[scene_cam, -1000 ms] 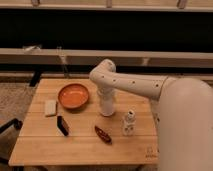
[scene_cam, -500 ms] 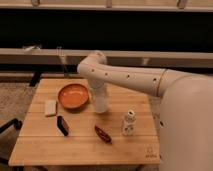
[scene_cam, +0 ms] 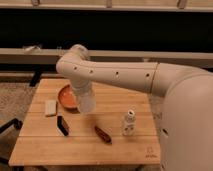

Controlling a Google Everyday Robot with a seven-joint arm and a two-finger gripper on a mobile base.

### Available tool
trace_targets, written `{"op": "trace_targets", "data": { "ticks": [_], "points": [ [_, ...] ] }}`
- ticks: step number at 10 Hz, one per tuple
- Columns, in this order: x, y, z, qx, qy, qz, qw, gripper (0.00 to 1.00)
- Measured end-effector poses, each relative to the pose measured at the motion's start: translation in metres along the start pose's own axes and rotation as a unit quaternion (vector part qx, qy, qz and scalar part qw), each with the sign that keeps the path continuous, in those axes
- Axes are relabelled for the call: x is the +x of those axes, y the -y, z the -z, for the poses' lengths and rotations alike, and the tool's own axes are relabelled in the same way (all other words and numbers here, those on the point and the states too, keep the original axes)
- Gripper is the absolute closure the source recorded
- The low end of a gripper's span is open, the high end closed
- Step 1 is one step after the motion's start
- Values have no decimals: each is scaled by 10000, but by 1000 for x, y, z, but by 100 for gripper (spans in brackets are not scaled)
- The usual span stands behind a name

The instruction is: Place the ceramic cup over the eraser

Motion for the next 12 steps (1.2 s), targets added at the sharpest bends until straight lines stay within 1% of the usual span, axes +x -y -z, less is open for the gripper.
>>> {"op": "trace_targets", "data": {
  "ticks": [2, 3, 4, 6, 9, 11, 12],
  "points": [
    [2, 36, 14, 156, -113, 374, 9991, 100],
    [4, 55, 17, 252, -143, 586, 9979, 100],
    [5, 75, 20, 382, -147, 799, 9960, 100],
    [5, 103, 22, 571, -132, 1155, 9916, 100],
    [4, 128, 22, 750, -63, 1516, 9856, 100],
    [1, 135, 19, 800, 24, 1642, 9832, 100],
    [0, 137, 16, 811, 68, 1675, 9825, 100]
  ]
}}
